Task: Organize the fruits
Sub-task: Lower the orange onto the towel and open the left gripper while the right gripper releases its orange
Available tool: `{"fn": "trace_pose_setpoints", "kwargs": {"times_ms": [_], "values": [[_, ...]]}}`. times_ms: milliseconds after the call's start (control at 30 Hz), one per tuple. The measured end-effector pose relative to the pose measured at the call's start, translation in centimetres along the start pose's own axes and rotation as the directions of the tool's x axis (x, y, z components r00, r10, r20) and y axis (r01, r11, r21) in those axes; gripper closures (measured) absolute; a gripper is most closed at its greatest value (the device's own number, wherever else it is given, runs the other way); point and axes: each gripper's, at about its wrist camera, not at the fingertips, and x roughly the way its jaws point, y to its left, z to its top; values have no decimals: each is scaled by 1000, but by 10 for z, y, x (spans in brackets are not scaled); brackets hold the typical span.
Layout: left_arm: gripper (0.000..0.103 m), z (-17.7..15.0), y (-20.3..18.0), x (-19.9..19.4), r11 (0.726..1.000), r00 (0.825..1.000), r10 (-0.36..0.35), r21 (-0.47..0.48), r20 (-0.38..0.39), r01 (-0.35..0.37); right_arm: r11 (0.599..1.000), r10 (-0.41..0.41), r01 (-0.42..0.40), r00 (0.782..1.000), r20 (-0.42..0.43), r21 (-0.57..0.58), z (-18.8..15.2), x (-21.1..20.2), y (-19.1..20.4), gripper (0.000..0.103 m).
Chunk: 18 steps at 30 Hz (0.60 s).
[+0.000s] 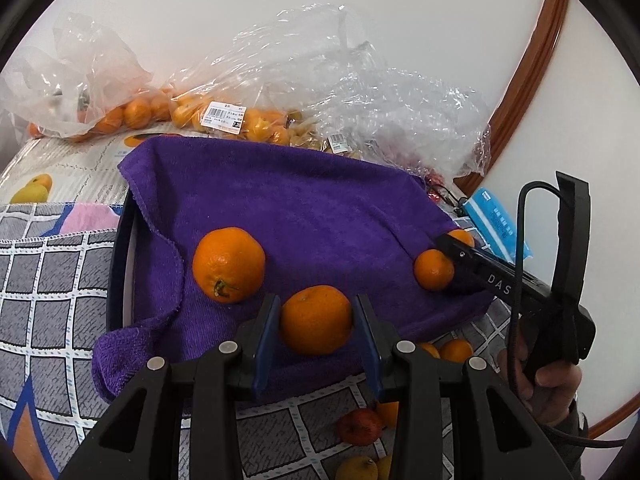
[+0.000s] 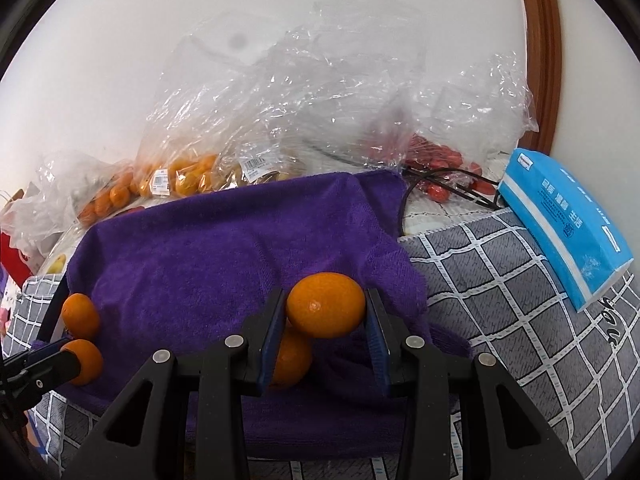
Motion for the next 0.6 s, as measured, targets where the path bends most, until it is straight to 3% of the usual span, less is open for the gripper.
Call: {"fn": "trace_pose_setpoints", "kwargs": {"times_ms": [467,600], "values": [[67,1,-2,3,1000,1000,19,25,-7,-19,1000,11,-11,1000,5,-21,0,-1,4,63],[67,2,1,3,1000,1000,11,15,-9,-10,998,21,-20,1000,9,-54,-1,-4,11,56]]}}
